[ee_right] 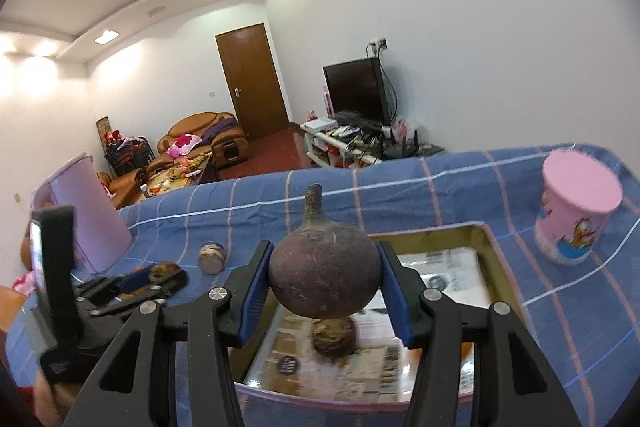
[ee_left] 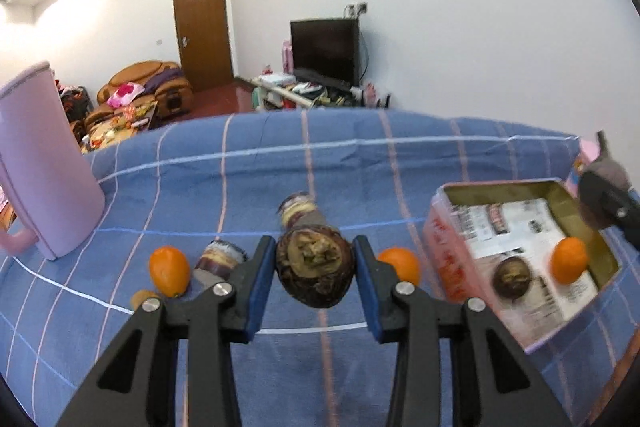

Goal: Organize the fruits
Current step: 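Release the purple fruit into the tin with the right gripper while the left drops the mangosteen there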

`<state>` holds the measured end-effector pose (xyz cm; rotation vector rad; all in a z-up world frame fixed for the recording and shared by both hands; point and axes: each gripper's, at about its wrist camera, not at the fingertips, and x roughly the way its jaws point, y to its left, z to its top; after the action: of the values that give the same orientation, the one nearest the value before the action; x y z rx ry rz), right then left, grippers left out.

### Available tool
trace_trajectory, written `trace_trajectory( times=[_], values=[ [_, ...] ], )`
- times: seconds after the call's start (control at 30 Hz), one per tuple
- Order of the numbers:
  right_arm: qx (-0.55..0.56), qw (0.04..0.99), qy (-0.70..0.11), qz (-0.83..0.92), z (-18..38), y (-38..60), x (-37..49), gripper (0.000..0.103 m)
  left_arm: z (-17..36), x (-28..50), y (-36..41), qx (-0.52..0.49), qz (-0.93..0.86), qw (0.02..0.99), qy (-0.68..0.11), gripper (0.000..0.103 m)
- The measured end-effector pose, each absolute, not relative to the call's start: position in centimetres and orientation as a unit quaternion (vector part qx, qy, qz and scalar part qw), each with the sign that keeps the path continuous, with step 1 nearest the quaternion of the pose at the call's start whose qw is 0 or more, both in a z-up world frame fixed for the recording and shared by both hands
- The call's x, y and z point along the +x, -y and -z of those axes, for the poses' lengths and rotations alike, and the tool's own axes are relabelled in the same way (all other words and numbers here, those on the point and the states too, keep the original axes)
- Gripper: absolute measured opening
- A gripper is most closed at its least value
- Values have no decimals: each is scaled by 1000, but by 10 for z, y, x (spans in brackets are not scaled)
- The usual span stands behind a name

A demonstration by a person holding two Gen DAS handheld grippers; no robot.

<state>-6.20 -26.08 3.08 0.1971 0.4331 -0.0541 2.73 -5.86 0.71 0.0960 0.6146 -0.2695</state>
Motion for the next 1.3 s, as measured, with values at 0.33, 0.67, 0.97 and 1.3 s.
trace_trajectory(
  times=[0.33,0.67,0.97,1.3],
  values=[
    [105,970,-199,92,-36,325,-76,53,-32,11,120,47,202,939,-273,42],
    [98,963,-228,102,-24,355,-64,54,-13,22,193,48,218,926,-305,42],
    [94,953,-279,66,-7,347,-38,54,-3,29,194,51,198,928,-313,42],
    [99,945,-307,47,5,342,-31,54,5,31,198,65,191,925,-322,42]
  ],
)
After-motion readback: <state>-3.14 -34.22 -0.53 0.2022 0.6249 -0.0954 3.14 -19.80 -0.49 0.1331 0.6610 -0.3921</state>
